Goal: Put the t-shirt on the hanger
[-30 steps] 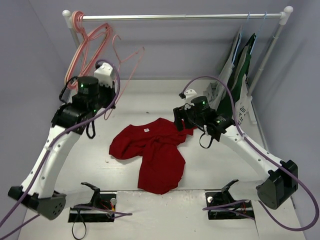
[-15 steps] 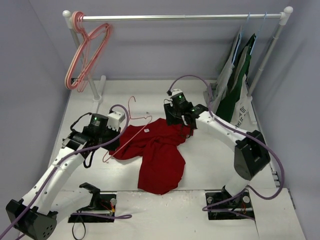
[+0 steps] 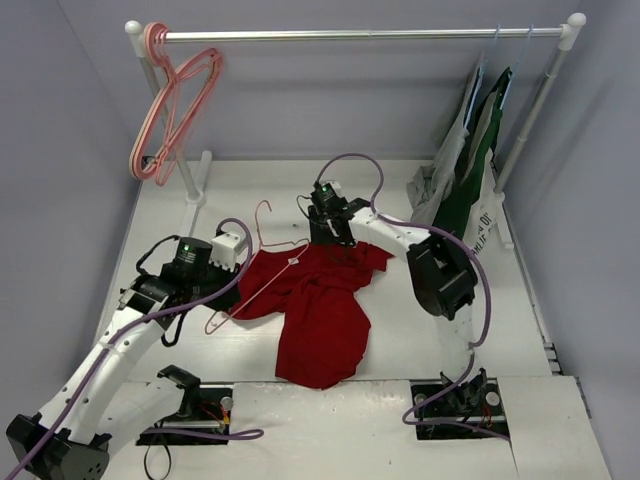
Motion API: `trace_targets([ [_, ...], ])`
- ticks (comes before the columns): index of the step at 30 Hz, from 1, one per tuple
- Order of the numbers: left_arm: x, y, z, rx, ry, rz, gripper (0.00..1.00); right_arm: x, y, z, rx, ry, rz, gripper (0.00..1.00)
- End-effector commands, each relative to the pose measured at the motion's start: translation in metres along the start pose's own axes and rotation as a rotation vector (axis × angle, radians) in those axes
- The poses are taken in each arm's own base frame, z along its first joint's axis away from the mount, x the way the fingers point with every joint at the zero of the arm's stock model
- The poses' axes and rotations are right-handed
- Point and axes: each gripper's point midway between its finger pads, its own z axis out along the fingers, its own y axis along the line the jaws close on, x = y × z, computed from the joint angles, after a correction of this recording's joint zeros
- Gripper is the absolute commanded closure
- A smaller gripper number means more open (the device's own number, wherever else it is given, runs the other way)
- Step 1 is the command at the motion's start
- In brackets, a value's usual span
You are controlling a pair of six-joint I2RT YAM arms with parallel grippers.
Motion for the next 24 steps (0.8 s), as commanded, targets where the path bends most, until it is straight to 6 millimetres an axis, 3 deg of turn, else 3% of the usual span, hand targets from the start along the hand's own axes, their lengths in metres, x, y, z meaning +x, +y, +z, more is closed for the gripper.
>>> trace_targets([
  [1,-0.016,-0.008,0.000,0.034,-0.051,-0.010,1.00,-0.028,0.009,-0.005,0.017,-0.069,0.040,0.61],
  [8,-0.015,-0.009,0.007,0.046,-0.034,-0.014,1.00,-0.017,-0.002,0.018,0.083,-0.042,0.031,0.63],
  [13,-0.015,-0.011,0.009,0.059,-0.034,-0.015,1.00,-0.016,-0.007,0.022,0.107,-0.054,0.015,0.84],
  [16,-0.015,-0.013,0.010,0.070,-0.040,-0.016,1.00,-0.021,-0.010,0.018,0.109,-0.072,-0.018,0.99],
  [20,-0.017,-0.014,0.014,0.082,-0.051,-0.015,1.00,-0.041,-0.002,-0.007,0.054,-0.145,-0.072,1.00],
  [24,-0.020,-0.012,0.018,0.072,-0.063,-0.012,1.00,-0.046,0.003,-0.026,-0.004,-0.172,-0.140,1.00],
])
